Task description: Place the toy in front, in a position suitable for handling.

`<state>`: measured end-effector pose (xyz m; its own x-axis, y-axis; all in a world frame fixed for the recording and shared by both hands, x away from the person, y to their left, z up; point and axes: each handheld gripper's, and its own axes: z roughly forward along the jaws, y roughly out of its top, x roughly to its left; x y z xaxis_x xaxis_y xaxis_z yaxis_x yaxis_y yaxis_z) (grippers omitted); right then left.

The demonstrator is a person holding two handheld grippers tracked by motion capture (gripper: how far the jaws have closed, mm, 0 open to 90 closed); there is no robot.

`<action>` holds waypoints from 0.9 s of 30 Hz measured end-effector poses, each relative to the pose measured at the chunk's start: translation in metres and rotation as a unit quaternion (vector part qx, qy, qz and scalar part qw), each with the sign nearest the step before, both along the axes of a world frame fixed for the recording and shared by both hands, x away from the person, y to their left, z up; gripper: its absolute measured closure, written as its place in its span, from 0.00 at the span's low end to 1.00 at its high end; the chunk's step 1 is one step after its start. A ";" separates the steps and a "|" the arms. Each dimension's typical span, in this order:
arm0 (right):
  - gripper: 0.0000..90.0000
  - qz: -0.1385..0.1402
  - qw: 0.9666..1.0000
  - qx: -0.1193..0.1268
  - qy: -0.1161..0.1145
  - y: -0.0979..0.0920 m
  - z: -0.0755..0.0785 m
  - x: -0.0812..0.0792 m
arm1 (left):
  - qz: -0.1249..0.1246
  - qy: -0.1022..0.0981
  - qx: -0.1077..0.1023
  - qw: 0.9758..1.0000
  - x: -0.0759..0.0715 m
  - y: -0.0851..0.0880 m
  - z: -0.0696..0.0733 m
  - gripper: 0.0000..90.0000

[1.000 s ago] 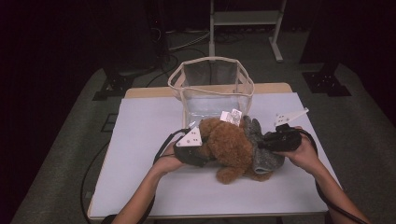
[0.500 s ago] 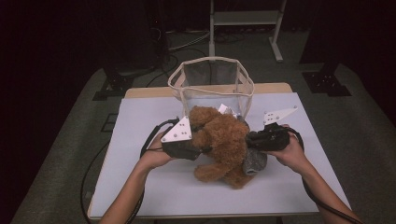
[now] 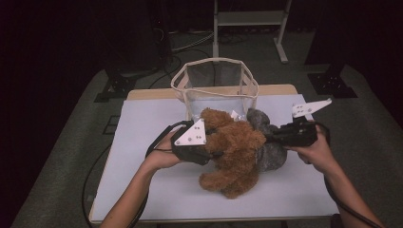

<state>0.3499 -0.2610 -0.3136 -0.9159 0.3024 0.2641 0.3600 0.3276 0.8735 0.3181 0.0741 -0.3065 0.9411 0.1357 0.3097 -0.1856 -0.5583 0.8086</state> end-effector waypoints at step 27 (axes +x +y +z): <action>0.90 0.074 0.992 -0.099 -0.016 0.069 0.068 0.014 | -0.003 -0.009 0.049 0.999 -0.002 -0.021 0.005 0.46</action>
